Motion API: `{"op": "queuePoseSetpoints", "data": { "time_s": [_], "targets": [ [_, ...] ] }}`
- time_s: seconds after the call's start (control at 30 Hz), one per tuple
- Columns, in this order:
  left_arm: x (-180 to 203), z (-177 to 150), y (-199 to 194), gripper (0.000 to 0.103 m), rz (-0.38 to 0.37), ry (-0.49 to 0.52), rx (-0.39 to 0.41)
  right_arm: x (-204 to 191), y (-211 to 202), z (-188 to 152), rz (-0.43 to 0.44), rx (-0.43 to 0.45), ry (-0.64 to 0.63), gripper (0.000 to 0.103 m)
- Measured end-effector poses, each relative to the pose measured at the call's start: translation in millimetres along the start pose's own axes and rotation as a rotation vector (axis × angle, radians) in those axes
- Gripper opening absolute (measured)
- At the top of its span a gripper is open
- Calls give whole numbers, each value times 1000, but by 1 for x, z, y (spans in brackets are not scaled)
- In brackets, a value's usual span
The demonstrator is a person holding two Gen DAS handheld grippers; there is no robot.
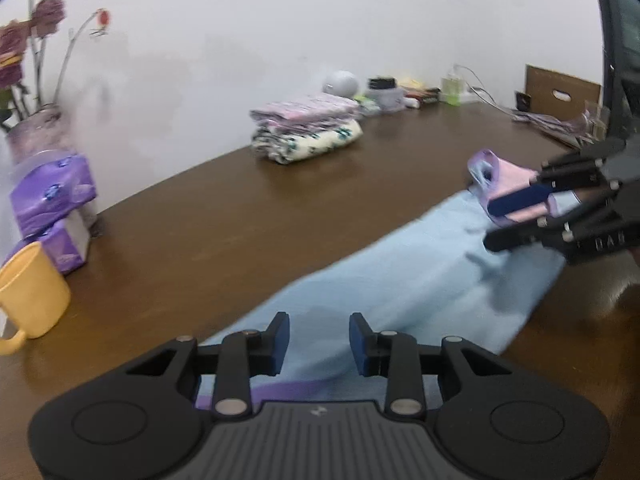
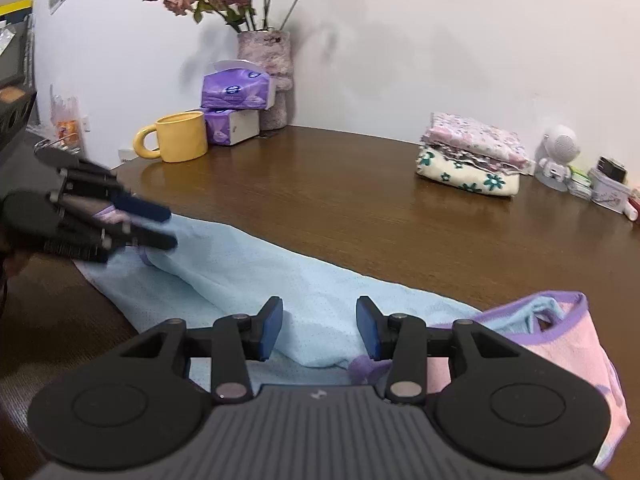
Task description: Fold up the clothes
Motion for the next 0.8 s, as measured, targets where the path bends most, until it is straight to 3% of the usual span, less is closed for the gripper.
{"op": "queuePoseSetpoints", "data": {
  "time_s": [0.13,0.27,0.3,0.4,0.5,0.67,0.8],
  "targets": [
    [2,-6,11,31,-16,-25,-29,13,-10,-11,-44,-22,107,41],
    [-4,-8,15,31,-49,-75,-39,28,-8,-22,5,-50,231,41],
    [-5,-8,15,31,-50,-80,-37,30,-6,-24,24,-54,252,38],
    [-5,-9,14,32,-49,-92,-34,31,-4,-26,71,-43,277,7],
    [-8,-10,13,38,-50,-121,-33,30,-9,-28,63,-32,247,3],
    [-16,-10,7,42,-69,-176,-14,27,-10,-34,37,-67,214,3],
    [-21,-7,-8,43,-64,-209,48,24,-16,-32,35,-40,210,13]
  ]
}}
Point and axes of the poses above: each gripper's, at about its wrist camera, not at the fingertips, and y roughly the way its jaws point, x to its right, z to its top, the point moved 1 cm from there along y, roughly the way its jaws point, and after that the axes turned 12 degrees about -x, right-handed, at the moved point
